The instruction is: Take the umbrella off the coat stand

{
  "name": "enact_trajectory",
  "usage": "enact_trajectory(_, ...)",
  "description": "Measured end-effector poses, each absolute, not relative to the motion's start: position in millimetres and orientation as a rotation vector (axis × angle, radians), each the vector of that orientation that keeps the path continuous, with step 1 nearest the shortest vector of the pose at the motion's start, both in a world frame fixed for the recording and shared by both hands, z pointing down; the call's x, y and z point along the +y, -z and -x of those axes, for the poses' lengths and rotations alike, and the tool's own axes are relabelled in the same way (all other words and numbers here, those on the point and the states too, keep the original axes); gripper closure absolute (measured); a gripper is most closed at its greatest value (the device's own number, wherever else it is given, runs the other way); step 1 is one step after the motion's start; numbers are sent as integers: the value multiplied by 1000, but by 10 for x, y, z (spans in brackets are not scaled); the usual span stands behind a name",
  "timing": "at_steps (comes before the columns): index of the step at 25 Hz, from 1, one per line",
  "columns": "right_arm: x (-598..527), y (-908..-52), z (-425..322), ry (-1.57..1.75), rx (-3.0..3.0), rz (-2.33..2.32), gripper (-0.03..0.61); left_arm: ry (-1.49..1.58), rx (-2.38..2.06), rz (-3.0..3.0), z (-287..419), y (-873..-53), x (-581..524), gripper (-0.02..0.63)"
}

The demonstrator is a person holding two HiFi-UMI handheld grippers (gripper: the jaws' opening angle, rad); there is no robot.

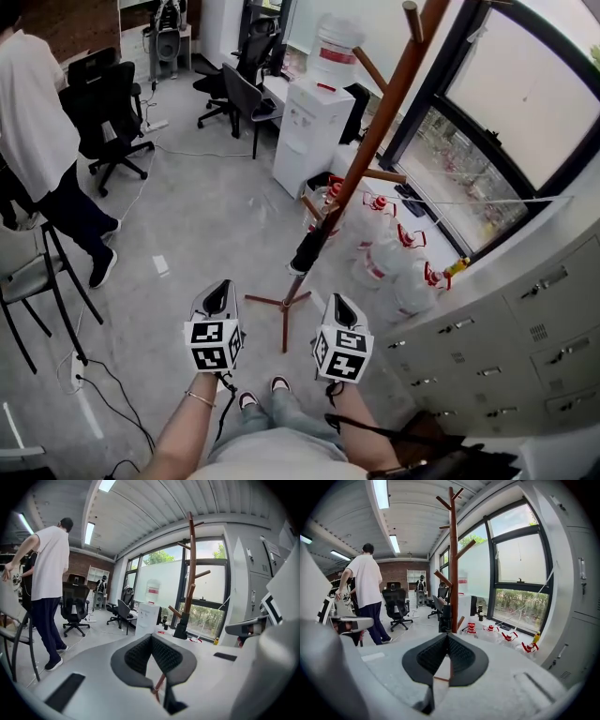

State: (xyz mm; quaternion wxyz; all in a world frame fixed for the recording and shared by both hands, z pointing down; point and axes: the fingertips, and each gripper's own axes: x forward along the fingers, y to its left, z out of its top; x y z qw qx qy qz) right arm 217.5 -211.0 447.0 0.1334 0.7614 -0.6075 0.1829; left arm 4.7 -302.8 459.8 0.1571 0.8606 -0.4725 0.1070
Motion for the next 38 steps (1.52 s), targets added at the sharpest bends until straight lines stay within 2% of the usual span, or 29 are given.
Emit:
enact_trajectory(31,-2511,-5462,-2081,-697,-1820,-2122,572,-465,-1458,-2219,456,-5799,-2971,609)
enact_trajectory(38,-2632,-5534,-2025,-699,-1848,-2093,523,-466,-1471,-2187,560,-5917,-2952,609)
